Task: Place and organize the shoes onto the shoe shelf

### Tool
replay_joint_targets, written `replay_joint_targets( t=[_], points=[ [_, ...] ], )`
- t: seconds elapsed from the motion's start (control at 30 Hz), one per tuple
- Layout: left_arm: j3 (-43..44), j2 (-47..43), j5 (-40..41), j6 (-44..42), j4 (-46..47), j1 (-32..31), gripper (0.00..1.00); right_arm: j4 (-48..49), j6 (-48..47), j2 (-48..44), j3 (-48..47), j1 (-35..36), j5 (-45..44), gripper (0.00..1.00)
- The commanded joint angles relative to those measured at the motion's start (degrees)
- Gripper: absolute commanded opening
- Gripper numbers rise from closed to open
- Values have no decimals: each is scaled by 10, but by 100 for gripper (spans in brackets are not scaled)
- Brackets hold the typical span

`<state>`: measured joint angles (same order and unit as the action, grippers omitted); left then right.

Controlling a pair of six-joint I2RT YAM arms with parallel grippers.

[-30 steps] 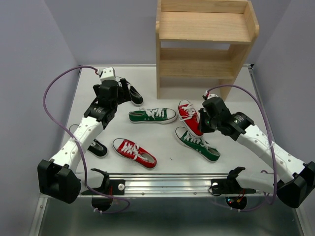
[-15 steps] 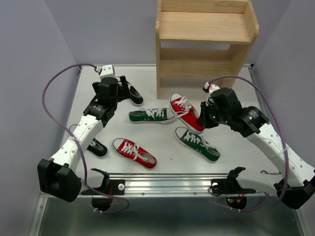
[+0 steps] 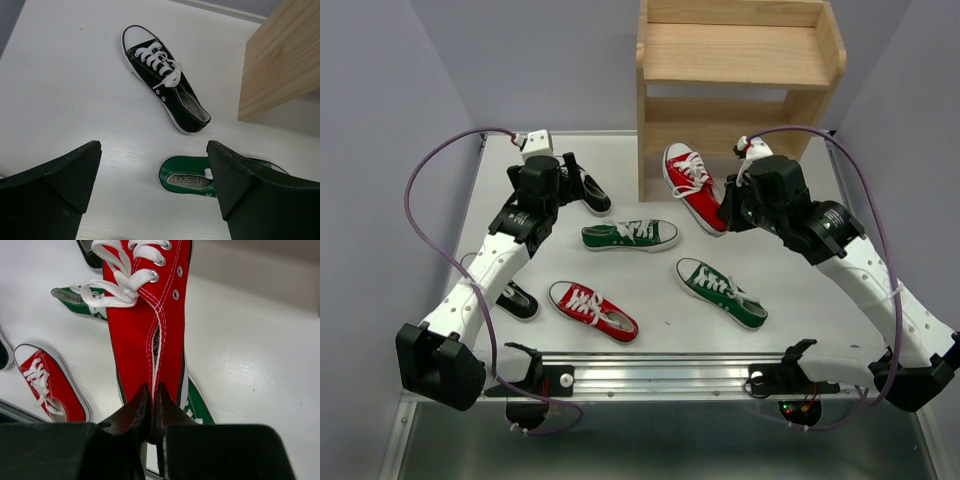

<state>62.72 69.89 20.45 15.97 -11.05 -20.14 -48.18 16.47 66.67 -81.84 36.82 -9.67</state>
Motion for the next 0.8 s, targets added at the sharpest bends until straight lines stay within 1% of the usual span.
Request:
replay_joint_targets(
  t=[0.0,0.07,0.17,0.2,0.33,0.4,0.5,0.63,0.77],
  points=[
    [21,-15,14,3,2,-2,99,123,-9,4,-53,2,-65,1],
    [21,-16,13,3,1,-1,99,130,-5,7,-55,2,-81,1],
    [19,-19,14,4,0,-2,99,140,5,13,-57,2,-128,1],
    [18,-19,15,4,0,-2,99,140,14,17,-60,2,-157,1],
    [17,-20,12,6,1,-2,99,147,11,28,-66,2,-206,1],
    [17,-20,8,7,2,-1,99,147,4,49,-68,2,-249,1],
    [16,-23,7,7,1,-2,99,148,-1,78,-73,2,-283,1],
    [14,-27,8,6,2,-2,99,161,-13,107,-87,-4,-299,1],
    [10,-28,13,5,-1,-2,99,178,-16,128,-95,-35,-303,1]
  ],
)
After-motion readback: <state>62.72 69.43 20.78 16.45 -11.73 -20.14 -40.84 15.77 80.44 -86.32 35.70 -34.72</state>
